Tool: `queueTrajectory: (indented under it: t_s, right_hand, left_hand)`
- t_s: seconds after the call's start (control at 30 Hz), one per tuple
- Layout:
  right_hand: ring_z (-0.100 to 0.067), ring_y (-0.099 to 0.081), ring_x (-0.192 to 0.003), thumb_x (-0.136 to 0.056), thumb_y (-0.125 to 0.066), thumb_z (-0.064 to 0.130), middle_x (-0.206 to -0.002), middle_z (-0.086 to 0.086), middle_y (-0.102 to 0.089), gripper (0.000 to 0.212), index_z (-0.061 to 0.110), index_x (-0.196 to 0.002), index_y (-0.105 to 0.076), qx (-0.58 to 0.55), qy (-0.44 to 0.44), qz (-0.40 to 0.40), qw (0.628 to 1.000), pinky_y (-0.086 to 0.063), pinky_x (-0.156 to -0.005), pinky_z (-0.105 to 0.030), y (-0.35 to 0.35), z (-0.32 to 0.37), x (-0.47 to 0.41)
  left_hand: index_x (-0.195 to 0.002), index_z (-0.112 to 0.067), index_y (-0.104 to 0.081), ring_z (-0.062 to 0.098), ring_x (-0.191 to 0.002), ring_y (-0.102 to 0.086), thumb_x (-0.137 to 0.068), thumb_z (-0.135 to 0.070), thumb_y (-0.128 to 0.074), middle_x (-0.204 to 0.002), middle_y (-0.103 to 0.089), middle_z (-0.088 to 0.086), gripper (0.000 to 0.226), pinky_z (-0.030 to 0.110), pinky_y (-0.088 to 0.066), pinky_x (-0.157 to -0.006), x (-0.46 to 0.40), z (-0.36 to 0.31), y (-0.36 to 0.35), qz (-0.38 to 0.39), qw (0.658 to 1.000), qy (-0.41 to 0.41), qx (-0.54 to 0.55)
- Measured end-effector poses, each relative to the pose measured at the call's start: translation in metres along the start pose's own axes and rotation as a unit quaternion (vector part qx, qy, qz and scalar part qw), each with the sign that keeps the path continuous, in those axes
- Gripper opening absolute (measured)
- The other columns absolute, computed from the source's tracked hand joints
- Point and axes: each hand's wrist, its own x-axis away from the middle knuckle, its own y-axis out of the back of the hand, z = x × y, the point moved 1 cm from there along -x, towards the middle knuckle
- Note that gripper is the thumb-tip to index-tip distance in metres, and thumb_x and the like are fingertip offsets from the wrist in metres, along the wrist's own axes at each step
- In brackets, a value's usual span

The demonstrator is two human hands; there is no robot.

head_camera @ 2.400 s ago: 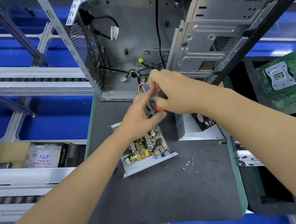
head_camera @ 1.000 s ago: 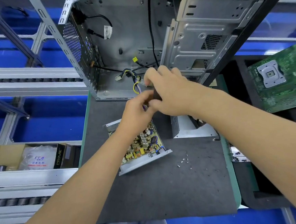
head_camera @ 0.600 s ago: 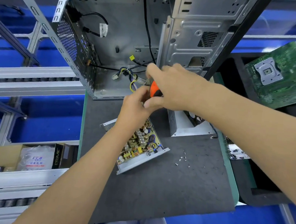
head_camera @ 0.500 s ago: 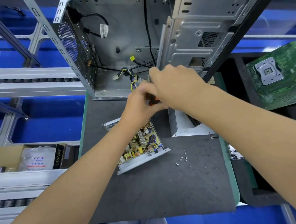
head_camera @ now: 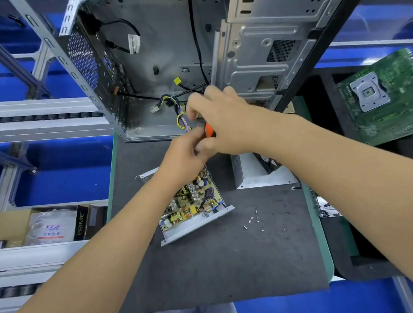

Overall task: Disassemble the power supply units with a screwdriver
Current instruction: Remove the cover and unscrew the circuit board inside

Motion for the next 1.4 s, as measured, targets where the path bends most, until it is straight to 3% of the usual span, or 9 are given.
queueTrajectory:
  t_s: [0.1,0.2,0.37,0.53,0.63,0.73,0.9,1.2,1.4]
  right_hand:
    - [-0.031,-0.044,-0.092,-0.092,-0.045,0.063,-0.09,-0.008,-0.038,0.053,0.014,-0.112,-0.043,0.067,-0.084,-0.029,0.994,-0.033,-0.071,-0.041,0.001,0.01,-0.003]
    - [-0.035,-0.057,-0.099,-0.102,-0.04,0.034,-0.105,-0.013,-0.055,0.031,0.009,-0.119,-0.047,0.166,-0.03,-0.061,0.984,-0.035,-0.069,-0.039,-0.001,0.013,-0.007]
    - [-0.029,-0.043,-0.098,-0.087,-0.067,0.04,-0.11,-0.005,-0.047,0.045,0.019,-0.119,-0.042,-0.044,0.002,-0.008,0.999,-0.038,-0.08,-0.038,0.0,0.0,-0.003]
    - [-0.029,-0.044,-0.079,-0.096,-0.049,0.036,-0.077,-0.005,-0.038,0.027,0.015,-0.102,-0.032,0.054,-0.033,-0.048,0.997,-0.037,-0.068,-0.04,0.0,0.005,-0.01]
    - [-0.03,-0.045,-0.088,-0.089,-0.054,0.025,-0.1,-0.002,-0.047,0.031,0.017,-0.115,-0.04,0.003,0.011,-0.003,1.0,-0.04,-0.078,-0.04,-0.001,0.002,-0.008]
    - [-0.032,-0.045,-0.083,-0.096,-0.047,0.049,-0.076,0.0,-0.035,0.039,0.016,-0.117,-0.042,0.054,-0.033,-0.053,0.997,-0.038,-0.069,-0.04,-0.002,0.002,-0.009]
    - [-0.03,-0.047,-0.086,-0.088,-0.057,0.028,-0.096,-0.003,-0.044,0.033,0.018,-0.115,-0.043,0.021,0.025,-0.012,0.999,-0.041,-0.073,-0.04,-0.004,-0.002,-0.01]
    - [-0.033,-0.05,-0.09,-0.091,-0.056,0.03,-0.097,-0.005,-0.043,0.029,0.018,-0.113,-0.042,-0.002,0.002,-0.043,0.999,-0.041,-0.072,-0.039,-0.008,-0.002,-0.007]
    - [-0.032,-0.053,-0.1,-0.093,-0.055,0.021,-0.102,-0.005,-0.048,0.025,0.015,-0.116,-0.048,-0.039,0.0,-0.054,0.998,-0.033,-0.069,-0.034,-0.006,-0.018,0.003]
  left_hand:
    - [-0.088,-0.012,-0.06,0.006,-0.067,-0.054,-0.08,-0.012,-0.076,-0.076,-0.062,0.0,0.018,0.029,-0.043,-0.059,-0.008,-0.007,-0.006,-0.059,0.998,0.003,-0.004]
    - [-0.091,-0.023,-0.056,-0.01,-0.071,-0.057,-0.073,-0.019,-0.085,-0.072,-0.06,-0.013,0.035,0.01,-0.039,-0.057,-0.004,-0.011,-0.009,-0.069,0.997,0.008,0.02]
    - [-0.084,-0.02,-0.054,0.012,-0.065,-0.045,-0.08,-0.03,-0.072,-0.072,-0.058,-0.003,0.02,0.032,-0.037,-0.06,0.003,0.006,0.002,-0.047,0.999,0.014,0.019]
    - [-0.092,-0.037,-0.058,0.006,-0.08,-0.058,-0.07,-0.021,-0.089,-0.095,-0.065,-0.002,0.041,0.024,-0.045,-0.068,-0.005,-0.008,-0.001,-0.071,0.997,-0.007,0.032]
    - [-0.101,-0.013,-0.058,0.008,-0.073,-0.056,-0.081,-0.029,-0.07,-0.085,-0.067,-0.001,0.028,0.034,-0.044,-0.065,0.0,0.003,0.003,-0.04,0.999,-0.004,0.007]
    - [-0.098,-0.004,-0.058,0.022,-0.08,-0.059,-0.08,-0.02,-0.078,-0.091,-0.066,0.007,0.031,0.043,-0.049,-0.069,-0.009,0.003,0.004,-0.074,0.997,-0.008,-0.022]
    - [-0.108,-0.033,-0.052,0.016,-0.078,-0.059,-0.077,-0.03,-0.077,-0.09,-0.066,-0.006,0.039,0.033,-0.047,-0.067,-0.006,0.002,0.008,-0.039,0.999,-0.001,-0.01]
    - [-0.104,-0.02,-0.051,0.01,-0.087,-0.059,-0.068,-0.021,-0.09,-0.097,-0.063,-0.017,0.053,0.029,-0.05,-0.071,-0.007,0.007,0.002,-0.052,0.999,0.004,0.015]
    - [-0.11,-0.033,-0.053,-0.001,-0.09,-0.06,-0.102,-0.031,-0.054,-0.102,-0.063,-0.014,0.009,0.022,-0.048,-0.073,-0.011,0.025,0.023,-0.045,0.997,0.036,-0.045]
